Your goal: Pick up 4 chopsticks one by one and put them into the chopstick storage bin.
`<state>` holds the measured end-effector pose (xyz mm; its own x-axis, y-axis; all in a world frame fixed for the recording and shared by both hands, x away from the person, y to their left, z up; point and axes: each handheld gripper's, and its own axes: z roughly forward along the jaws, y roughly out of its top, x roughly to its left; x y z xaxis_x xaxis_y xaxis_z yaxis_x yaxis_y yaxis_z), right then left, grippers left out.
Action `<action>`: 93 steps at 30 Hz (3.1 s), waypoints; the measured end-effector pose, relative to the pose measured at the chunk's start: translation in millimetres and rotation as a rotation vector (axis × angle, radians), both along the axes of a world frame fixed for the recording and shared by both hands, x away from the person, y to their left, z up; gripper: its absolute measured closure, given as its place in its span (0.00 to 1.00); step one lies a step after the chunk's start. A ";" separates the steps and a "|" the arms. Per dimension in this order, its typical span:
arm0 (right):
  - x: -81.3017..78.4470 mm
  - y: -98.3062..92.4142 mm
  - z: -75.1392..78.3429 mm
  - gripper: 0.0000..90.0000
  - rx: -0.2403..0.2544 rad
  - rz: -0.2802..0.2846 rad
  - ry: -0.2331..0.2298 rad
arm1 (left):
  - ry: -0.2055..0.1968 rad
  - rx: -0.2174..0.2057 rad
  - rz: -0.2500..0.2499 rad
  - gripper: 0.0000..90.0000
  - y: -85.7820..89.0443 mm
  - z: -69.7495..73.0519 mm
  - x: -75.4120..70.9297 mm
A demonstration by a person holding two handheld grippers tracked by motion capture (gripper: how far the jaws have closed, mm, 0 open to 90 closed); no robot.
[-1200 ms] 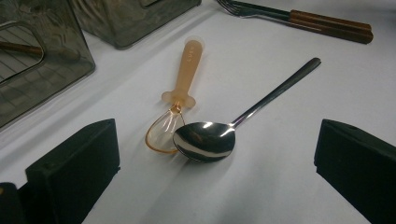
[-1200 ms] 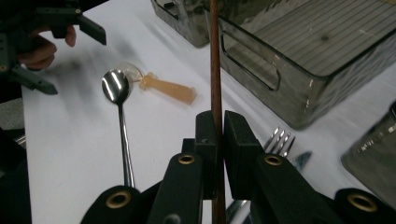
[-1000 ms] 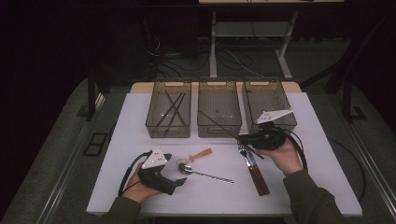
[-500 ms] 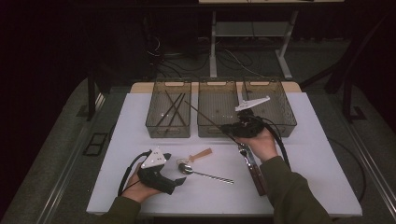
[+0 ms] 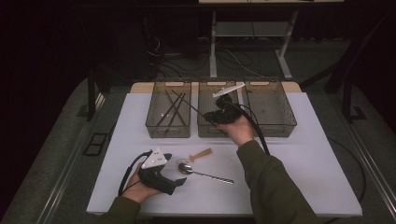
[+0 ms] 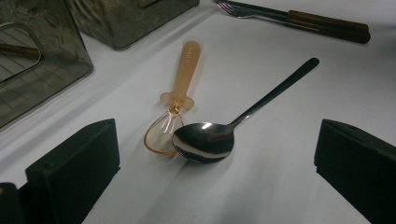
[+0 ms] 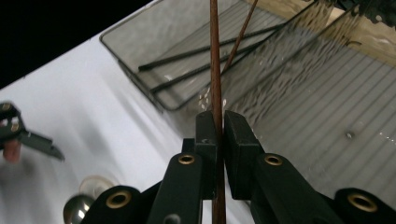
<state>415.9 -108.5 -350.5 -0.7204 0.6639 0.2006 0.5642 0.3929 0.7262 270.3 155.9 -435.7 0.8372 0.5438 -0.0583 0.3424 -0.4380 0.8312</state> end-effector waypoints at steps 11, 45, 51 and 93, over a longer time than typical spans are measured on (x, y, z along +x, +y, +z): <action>33.0 31.2 6.1 0.94 -0.007 -0.053 0.026 | -0.006 0.004 -0.010 0.00 -1.2 0.5 -1.1; 87.7 117.7 -25.5 0.83 -0.061 -0.176 0.102 | -0.014 -0.008 -0.030 0.00 -2.1 1.0 -1.7; 84.2 115.9 -18.3 0.67 -0.048 -0.126 0.065 | -0.014 -0.011 -0.030 0.00 -2.3 1.1 -1.6; -13.6 -16.8 -4.7 0.36 0.096 0.028 -0.045 | 0.001 -0.006 -0.012 0.00 -1.5 0.2 -0.9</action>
<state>402.3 -125.4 -355.2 -0.7479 0.6230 0.2290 0.5198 0.3352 0.7858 269.4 154.4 -435.5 0.8436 0.5334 -0.0628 0.3384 -0.4370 0.8334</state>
